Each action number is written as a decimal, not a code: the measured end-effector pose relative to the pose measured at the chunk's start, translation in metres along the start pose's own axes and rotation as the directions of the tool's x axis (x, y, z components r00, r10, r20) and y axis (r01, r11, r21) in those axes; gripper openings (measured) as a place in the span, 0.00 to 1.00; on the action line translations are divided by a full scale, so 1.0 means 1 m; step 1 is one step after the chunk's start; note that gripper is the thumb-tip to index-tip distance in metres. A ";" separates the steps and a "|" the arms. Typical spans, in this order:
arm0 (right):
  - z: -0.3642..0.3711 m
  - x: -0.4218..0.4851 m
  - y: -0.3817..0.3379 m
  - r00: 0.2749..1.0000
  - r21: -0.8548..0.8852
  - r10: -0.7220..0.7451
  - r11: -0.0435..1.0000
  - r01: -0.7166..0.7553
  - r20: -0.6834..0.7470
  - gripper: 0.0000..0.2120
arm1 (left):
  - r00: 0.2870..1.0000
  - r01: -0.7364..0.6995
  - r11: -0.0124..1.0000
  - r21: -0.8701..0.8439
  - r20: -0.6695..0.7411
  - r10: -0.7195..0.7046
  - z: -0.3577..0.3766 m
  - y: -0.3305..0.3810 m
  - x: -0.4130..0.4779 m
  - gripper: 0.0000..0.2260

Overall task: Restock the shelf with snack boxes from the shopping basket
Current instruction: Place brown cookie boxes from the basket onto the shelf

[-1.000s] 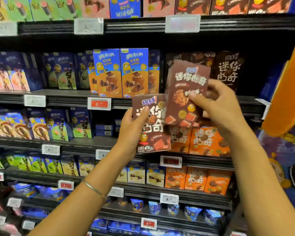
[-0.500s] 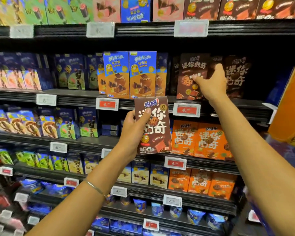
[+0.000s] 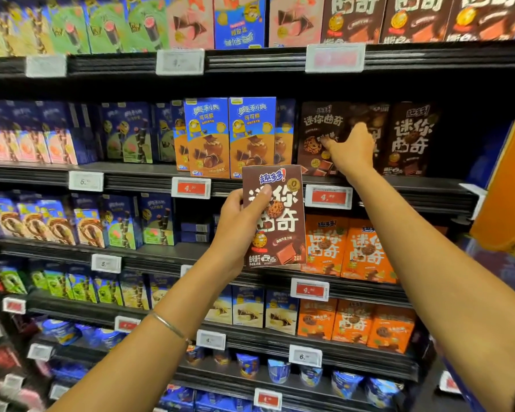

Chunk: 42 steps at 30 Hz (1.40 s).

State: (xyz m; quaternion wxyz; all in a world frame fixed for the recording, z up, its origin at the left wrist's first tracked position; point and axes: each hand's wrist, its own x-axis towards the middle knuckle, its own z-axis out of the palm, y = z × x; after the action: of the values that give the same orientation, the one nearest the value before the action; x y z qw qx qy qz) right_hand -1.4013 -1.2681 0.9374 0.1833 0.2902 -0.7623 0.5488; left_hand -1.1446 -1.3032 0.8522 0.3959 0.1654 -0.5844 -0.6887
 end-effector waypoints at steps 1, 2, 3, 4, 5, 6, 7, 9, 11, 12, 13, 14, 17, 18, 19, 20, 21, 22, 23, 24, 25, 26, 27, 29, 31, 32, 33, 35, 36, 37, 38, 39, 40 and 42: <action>-0.003 -0.002 -0.001 1.000 0.013 0.009 1.000 -0.009 0.016 0.28 | 1.000 -0.002 1.000 -0.004 0.002 0.002 0.001 0.001 0.000 0.16; -0.007 -0.006 -0.003 0.999 0.037 0.023 0.999 -0.024 0.031 0.30 | 1.000 -0.006 1.000 -0.005 0.004 0.006 0.003 0.002 0.001 0.17; -0.012 -0.011 -0.004 0.999 0.062 0.034 0.997 -0.036 0.035 0.32 | 1.000 -0.012 1.000 -0.005 0.007 0.012 0.004 0.003 0.001 0.18; -0.019 -0.018 -0.005 0.999 0.087 0.035 0.996 -0.037 0.026 0.34 | 1.000 -0.018 1.000 -0.008 0.011 0.018 0.007 0.004 0.001 0.18; -0.027 -0.026 -0.006 1.000 0.124 0.024 0.992 -0.025 0.010 0.34 | 1.000 -0.023 1.000 -0.013 0.017 0.023 0.010 0.005 0.002 0.18; -0.037 -0.035 -0.005 1.000 0.186 0.003 0.982 -0.003 -0.003 0.32 | 0.999 -0.028 0.999 -0.019 0.028 0.028 0.014 0.006 0.003 0.18; -0.046 -0.046 -0.004 1.000 0.266 -0.024 0.964 0.021 0.007 0.29 | 0.999 -0.033 0.999 -0.026 0.040 0.034 0.019 0.007 0.006 0.18; -0.065 -0.067 -0.002 0.990 0.412 -0.084 0.911 0.032 0.109 0.20 | 0.997 -0.047 0.998 -0.047 0.064 0.050 0.031 0.012 0.011 0.17; -0.082 -0.082 0.000 0.957 0.469 -0.124 0.883 -0.015 0.263 0.15 | 0.993 -0.066 0.996 -0.062 0.094 0.071 0.047 0.019 0.018 0.16; -0.089 -0.086 0.001 0.935 0.473 -0.127 0.880 -0.047 0.330 0.16 | 0.991 -0.075 0.995 -0.061 0.107 0.081 0.056 0.022 0.023 0.15; -0.093 -0.089 0.002 0.919 0.467 -0.124 0.881 -0.072 0.375 0.18 | 0.989 -0.087 0.994 -0.062 0.118 0.094 0.065 0.026 0.028 0.15; -0.098 -0.089 0.004 0.908 0.457 -0.118 0.885 -0.087 0.402 0.21 | 0.986 -0.099 0.993 -0.070 0.128 0.107 0.076 0.029 0.033 0.14; -0.109 -0.085 0.007 0.904 0.483 -0.108 0.868 -0.118 0.414 0.19 | 0.981 -0.128 0.987 -0.099 0.133 0.141 0.106 0.034 0.050 0.13; -0.112 -0.083 0.008 0.912 0.486 -0.110 0.867 -0.107 0.396 0.18 | 0.980 -0.138 0.987 -0.087 0.132 0.148 0.114 0.034 0.055 0.14; -0.117 -0.080 0.009 0.923 0.476 -0.115 0.876 -0.080 0.367 0.16 | 0.977 -0.148 0.987 -0.065 0.142 0.156 0.122 0.034 0.060 0.15; -0.120 -0.075 0.010 0.933 0.461 -0.121 0.886 -0.053 0.339 0.16 | 0.973 -0.163 0.986 -0.039 0.159 0.167 0.128 0.034 0.065 0.16; -0.124 -0.070 0.012 0.942 0.449 -0.121 0.893 -0.034 0.313 0.16 | 0.965 -0.193 0.981 -0.007 0.179 0.191 0.132 0.035 0.070 0.18; -0.128 -0.064 0.015 0.950 0.444 -0.116 0.896 -0.026 0.289 0.16 | 0.952 -0.248 0.968 0.044 0.194 0.236 0.136 0.037 0.074 0.19; -0.131 -0.058 0.017 0.959 0.442 -0.108 0.897 -0.020 0.263 0.16 | 0.930 -0.337 0.931 0.140 0.203 0.306 0.137 0.039 0.079 0.22; -0.133 -0.052 0.021 0.969 0.434 -0.098 0.901 -0.012 0.229 0.16 | 0.894 -0.443 0.848 0.290 0.216 0.393 0.136 0.041 0.084 0.24; -0.135 -0.046 0.024 0.978 0.419 -0.084 0.908 -0.004 0.191 0.15 | 0.840 -0.539 0.699 0.470 0.243 0.485 0.134 0.045 0.089 0.26; -0.134 -0.040 0.027 0.986 0.403 -0.064 0.915 -0.004 0.155 0.15 | 0.774 -0.597 0.494 0.631 0.292 0.562 0.131 0.048 0.094 0.27; -0.133 -0.034 0.030 0.991 0.390 -0.040 0.921 -0.012 0.126 0.16 | 0.706 -0.616 0.283 0.735 0.356 0.613 0.128 0.052 0.099 0.29; -0.126 -0.025 0.038 0.995 0.366 0.002 0.930 -0.038 0.097 0.16 | 0.620 -0.603 -0.015 0.797 0.481 0.620 0.123 0.062 0.105 0.31; -0.116 -0.019 0.045 0.996 0.320 0.037 0.945 -0.062 0.083 0.18 | 0.624 -0.565 -0.179 0.805 0.559 0.546 0.123 0.069 0.113 0.36; -0.111 -0.017 0.048 0.996 0.297 0.049 0.952 -0.069 0.075 0.19 | 0.647 -0.531 -0.243 0.812 0.574 0.502 0.124 0.072 0.117 0.39; -0.105 -0.015 0.050 0.997 0.269 0.054 0.961 -0.069 0.062 0.19 | 0.676 -0.494 -0.296 0.818 0.575 0.462 0.125 0.074 0.122 0.43; -0.096 -0.010 0.050 0.999 0.165 0.035 0.986 -0.036 0.009 0.18 | 0.731 -0.424 -0.378 0.823 0.557 0.394 0.127 0.077 0.131 0.49; -0.092 -0.008 0.050 1.000 0.107 0.018 0.994 -0.015 -0.018 0.17 | 0.751 -0.397 -0.417 0.818 0.550 0.366 0.127 0.078 0.135 0.52; -0.089 -0.005 0.049 0.999 0.067 -0.003 0.998 0.005 -0.037 0.16 | 0.763 -0.373 -0.451 0.811 0.545 0.348 0.127 0.078 0.139 0.53; -0.086 -0.004 0.049 0.998 0.036 -0.023 0.999 0.025 -0.053 0.14 | 0.771 -0.354 -0.475 0.806 0.539 0.340 0.127 0.079 0.143 0.55; -0.083 -0.002 0.049 0.996 0.002 -0.040 0.999 0.040 -0.074 0.13 | 0.778 -0.338 -0.491 0.803 0.532 0.334 0.128 0.079 0.146 0.55; -0.081 -0.001 0.050 0.994 -0.034 -0.050 0.998 0.047 -0.100 0.12 | 0.786 -0.324 -0.503 0.801 0.523 0.328 0.128 0.080 0.148 0.54; -0.077 0.002 0.053 0.989 -0.083 -0.050 0.996 0.039 -0.136 0.13 | 0.803 -0.302 -0.521 0.798 0.507 0.312 0.130 0.080 0.151 0.51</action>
State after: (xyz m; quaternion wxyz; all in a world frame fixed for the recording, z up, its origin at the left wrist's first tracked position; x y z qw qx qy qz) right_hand -1.4393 -1.1841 0.9253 0.2593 0.2609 -0.7624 0.5324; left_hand -1.3021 -1.3275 0.9963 0.2768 0.2221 -0.8971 0.2633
